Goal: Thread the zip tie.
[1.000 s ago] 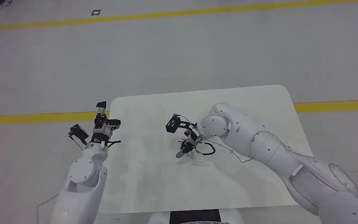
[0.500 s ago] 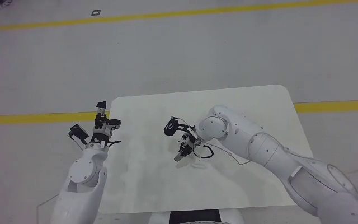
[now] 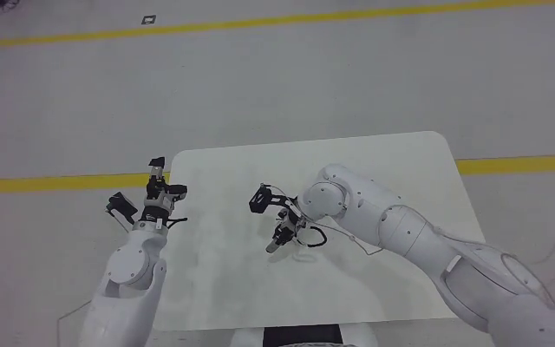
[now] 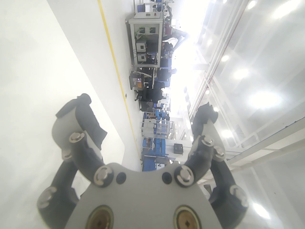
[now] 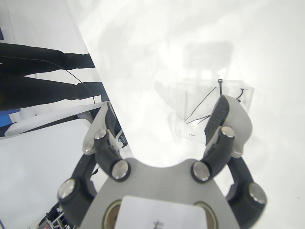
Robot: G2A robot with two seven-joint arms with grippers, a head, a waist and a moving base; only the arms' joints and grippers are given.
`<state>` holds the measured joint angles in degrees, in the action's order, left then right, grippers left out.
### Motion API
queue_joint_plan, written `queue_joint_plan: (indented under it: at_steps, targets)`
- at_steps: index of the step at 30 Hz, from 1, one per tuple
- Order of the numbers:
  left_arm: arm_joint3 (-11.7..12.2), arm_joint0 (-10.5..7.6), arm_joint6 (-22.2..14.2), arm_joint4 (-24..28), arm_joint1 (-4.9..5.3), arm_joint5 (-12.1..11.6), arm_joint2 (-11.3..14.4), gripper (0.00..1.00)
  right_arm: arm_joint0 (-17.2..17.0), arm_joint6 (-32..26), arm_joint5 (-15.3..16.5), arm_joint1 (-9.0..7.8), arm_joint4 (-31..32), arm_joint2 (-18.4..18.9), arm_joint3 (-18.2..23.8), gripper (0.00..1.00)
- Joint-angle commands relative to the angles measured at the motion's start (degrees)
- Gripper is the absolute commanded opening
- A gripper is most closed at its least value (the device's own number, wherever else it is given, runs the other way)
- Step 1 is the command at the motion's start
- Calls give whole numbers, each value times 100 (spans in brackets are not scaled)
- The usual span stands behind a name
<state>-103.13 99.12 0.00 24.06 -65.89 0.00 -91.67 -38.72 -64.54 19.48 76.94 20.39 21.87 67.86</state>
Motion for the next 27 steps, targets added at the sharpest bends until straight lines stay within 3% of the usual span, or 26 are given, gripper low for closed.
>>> queue_joint_plan:
  at_steps: [1,5,11,12,13,15,17,27]
  targets:
    - [0,0,0,0,0,0,0,100,-7,30,-24,-1,31,0,-1,100]
    - [0,0,0,0,0,0,0,100,-71,126,-347,-3,355,1,137,100]
    - [0,0,0,0,0,0,0,100,-86,16,-507,5,595,20,225,100]
    - [0,0,0,0,0,0,0,100,-86,-2,-516,9,639,17,236,67]
    - [0,0,0,0,0,0,0,100,-83,-15,-544,13,686,15,244,49]
    - [0,0,0,0,0,0,0,100,-98,-19,-559,25,707,28,259,40]
    - [0,0,0,0,0,0,0,100,-105,-11,-541,34,730,47,239,23]
    - [0,0,0,0,0,0,0,100,-105,-20,-487,79,797,139,81,15]
